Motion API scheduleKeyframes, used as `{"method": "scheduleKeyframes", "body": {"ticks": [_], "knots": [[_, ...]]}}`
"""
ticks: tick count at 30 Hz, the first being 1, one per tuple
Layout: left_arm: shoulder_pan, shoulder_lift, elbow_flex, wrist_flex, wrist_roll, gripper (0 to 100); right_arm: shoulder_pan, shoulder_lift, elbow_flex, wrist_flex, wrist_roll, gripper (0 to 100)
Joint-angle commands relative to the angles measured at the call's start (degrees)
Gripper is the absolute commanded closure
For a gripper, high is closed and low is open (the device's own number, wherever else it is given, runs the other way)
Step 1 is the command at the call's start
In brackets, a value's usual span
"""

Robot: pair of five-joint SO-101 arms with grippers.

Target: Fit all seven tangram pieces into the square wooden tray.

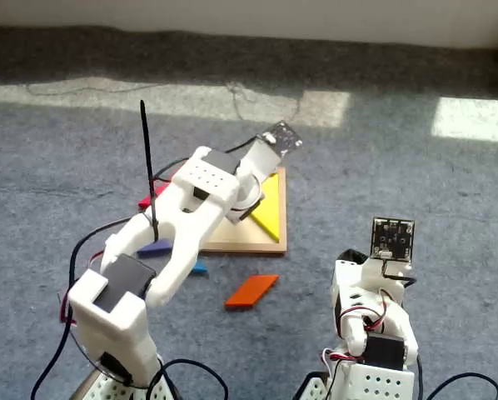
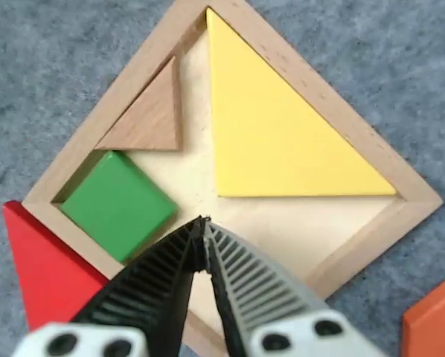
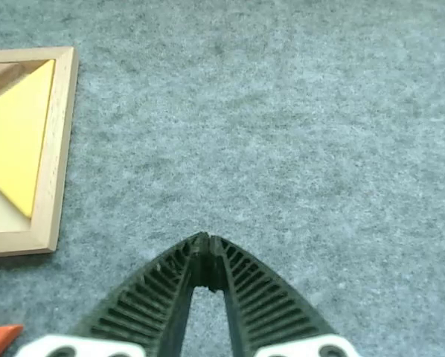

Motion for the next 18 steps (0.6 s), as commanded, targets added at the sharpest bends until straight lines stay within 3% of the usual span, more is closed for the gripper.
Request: {"method": "scheduleKeyframes", "body": {"ticks": [1,8,18], "knots": [[-2.33,-6.55,-1.80,0.97,-0.26,99,0.57,0.57,8.31,0.22,0.53,99.1],[-8.48,-7.87,-0.84,-0.18,-0.26,99,0.57,0.57,8.31,0.22,0.53,99.1],[-7.43,5.05,-1.63,-6.33,-0.26,99,0.57,0.57,8.31,0.22,0.53,99.1]]}}
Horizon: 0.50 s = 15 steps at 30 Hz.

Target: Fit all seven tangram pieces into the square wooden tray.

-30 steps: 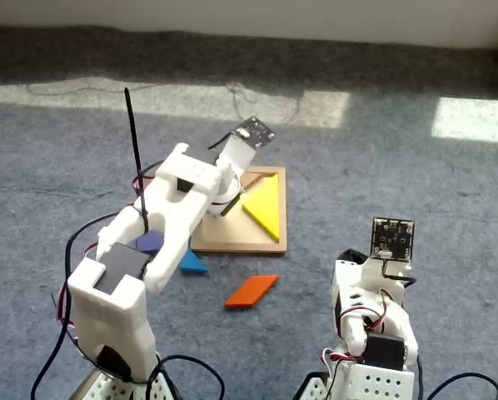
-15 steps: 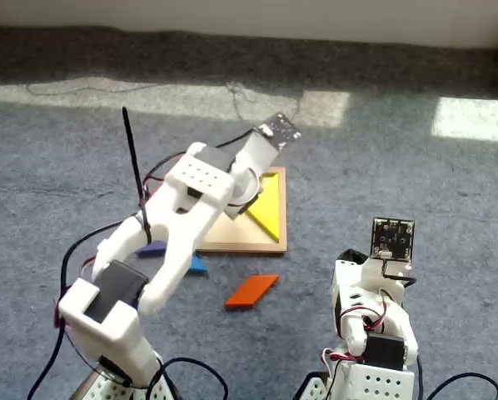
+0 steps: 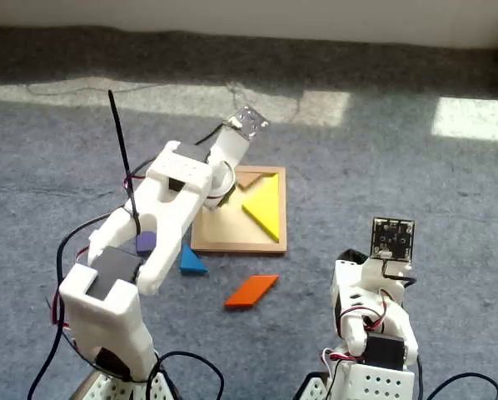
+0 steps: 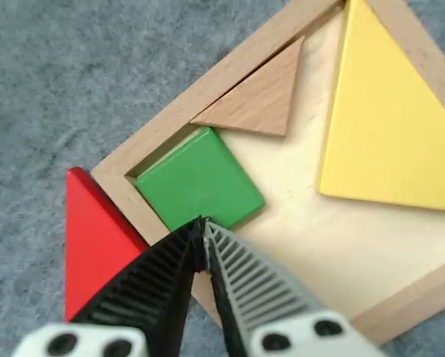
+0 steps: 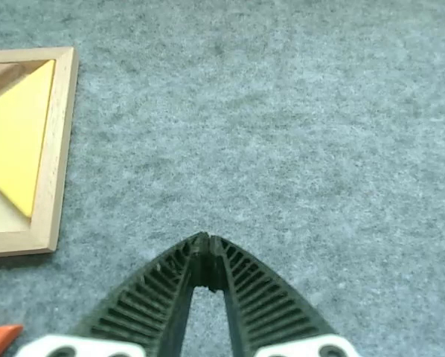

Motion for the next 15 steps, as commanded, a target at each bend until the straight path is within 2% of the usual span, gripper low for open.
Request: {"method": "scheduleKeyframes", "body": {"ticks": [1,11,15], "knots": [[1.10,2.24,-3.65,-0.18,-0.26,99,0.57,0.57,8.31,0.22,0.53,99.1],[12.53,3.65,-6.11,1.67,-0.26,99,0.57,0.57,8.31,0.22,0.53,99.1],[14.55,3.30,-7.78,1.76,-0.26,99,0.57,0.57,8.31,0.22,0.53,99.1]]}}
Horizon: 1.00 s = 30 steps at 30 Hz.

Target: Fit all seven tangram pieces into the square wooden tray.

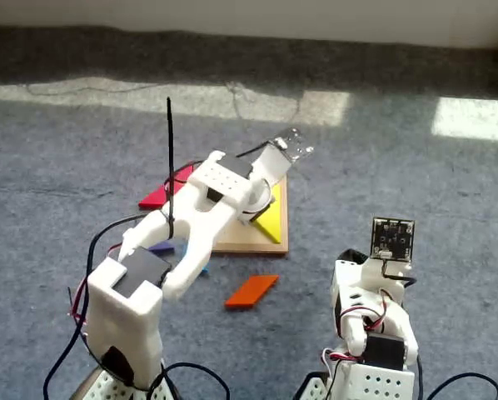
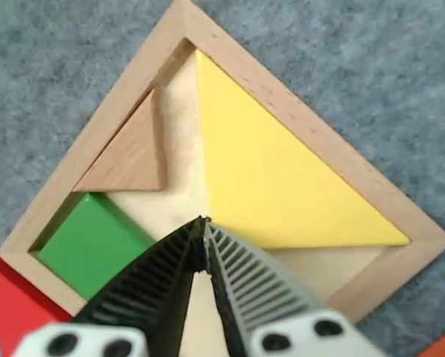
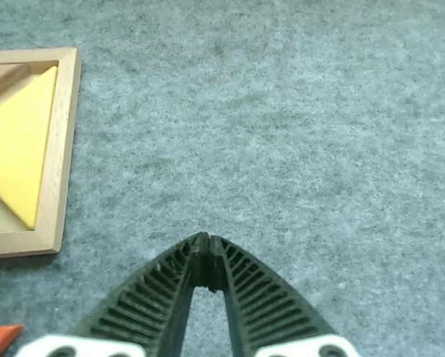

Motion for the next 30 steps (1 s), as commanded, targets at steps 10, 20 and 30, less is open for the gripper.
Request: {"method": "scheduleKeyframes", "body": {"ticks": [10,20,30], "knots": [[-2.07,-8.22,-6.11,6.24,4.04,99,0.57,0.48,8.31,0.22,0.53,99.1],[-15.60,-8.75,-5.41,7.47,3.87,99,0.57,0.48,8.31,0.31,0.53,99.1],[-16.13,-0.13,-5.49,3.08,3.78,99,0.57,0.48,8.31,0.31,0.53,99.1]]}}
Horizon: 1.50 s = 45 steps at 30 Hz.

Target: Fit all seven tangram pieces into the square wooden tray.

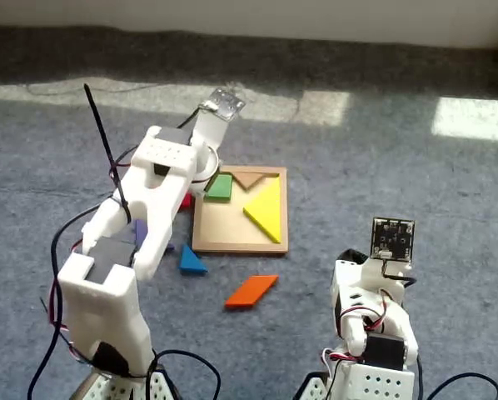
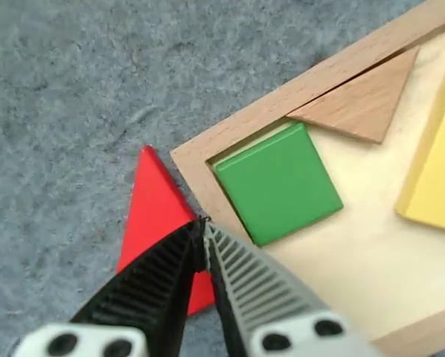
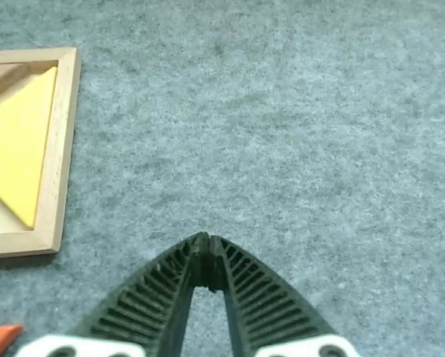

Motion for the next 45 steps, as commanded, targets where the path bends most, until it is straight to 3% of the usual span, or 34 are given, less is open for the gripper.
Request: {"method": "scheduleKeyframes", "body": {"ticks": [1,18,35,45], "knots": [[1.63,0.13,-1.80,-0.97,0.35,99,0.57,0.48,8.31,0.31,0.53,99.1],[11.38,-0.22,-1.01,-0.53,0.53,99,0.57,0.48,8.31,0.31,0.53,99.1],[0.48,-3.03,-2.33,1.05,0.62,99,1.80,0.40,8.31,0.22,0.53,99.1],[4.44,3.30,-3.03,0.97,0.44,99,1.80,0.31,8.31,0.22,0.53,99.1]]}}
